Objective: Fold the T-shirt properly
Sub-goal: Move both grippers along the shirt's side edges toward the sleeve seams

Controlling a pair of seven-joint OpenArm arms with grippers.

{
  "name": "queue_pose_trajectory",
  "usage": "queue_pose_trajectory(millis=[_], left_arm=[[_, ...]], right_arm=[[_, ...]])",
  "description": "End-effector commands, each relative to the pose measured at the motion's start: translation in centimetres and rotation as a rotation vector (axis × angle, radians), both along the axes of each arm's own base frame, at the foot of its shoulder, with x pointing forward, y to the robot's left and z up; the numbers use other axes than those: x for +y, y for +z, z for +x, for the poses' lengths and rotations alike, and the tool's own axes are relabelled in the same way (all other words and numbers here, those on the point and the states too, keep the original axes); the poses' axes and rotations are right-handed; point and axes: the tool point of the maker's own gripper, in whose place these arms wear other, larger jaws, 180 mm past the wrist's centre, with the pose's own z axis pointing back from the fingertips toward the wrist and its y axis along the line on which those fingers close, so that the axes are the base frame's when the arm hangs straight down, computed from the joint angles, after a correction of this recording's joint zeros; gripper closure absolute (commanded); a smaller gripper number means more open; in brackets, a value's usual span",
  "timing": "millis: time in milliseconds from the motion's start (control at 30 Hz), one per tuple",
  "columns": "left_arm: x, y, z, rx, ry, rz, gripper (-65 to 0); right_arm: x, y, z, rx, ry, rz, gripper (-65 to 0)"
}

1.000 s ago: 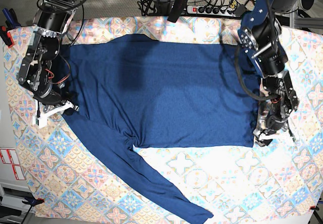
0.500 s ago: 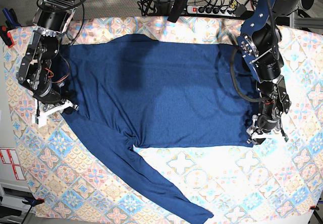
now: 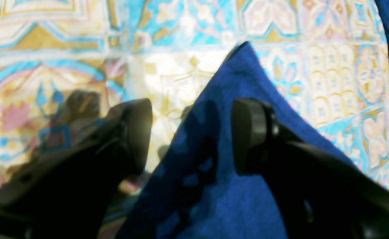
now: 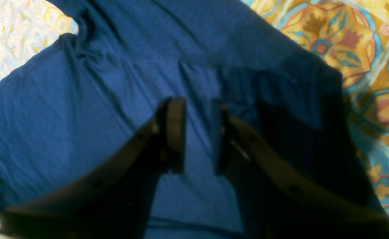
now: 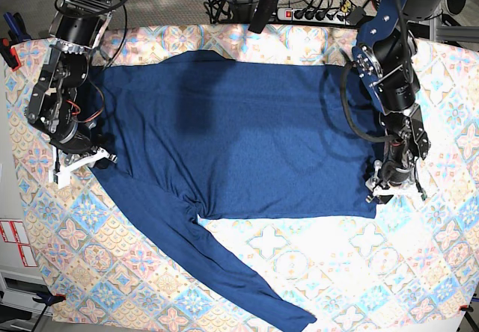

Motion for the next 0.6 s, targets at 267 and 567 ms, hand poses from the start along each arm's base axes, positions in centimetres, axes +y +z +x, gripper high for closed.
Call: queue_pose_trajectory(millis=[267,567], left_arm=[[0.8,1.7,1.2,-0.054,0.009,0.016,-36.1],[0.7,1.5,1.1,-0.049,0.008,0.013,-36.1]], right_arm=[[-0.6,3.0,1.1,-0.088,0.012,-0.042,-13.2],[-0.6,3.2,1.1,-0.097,0.013,-0.047,-13.2]])
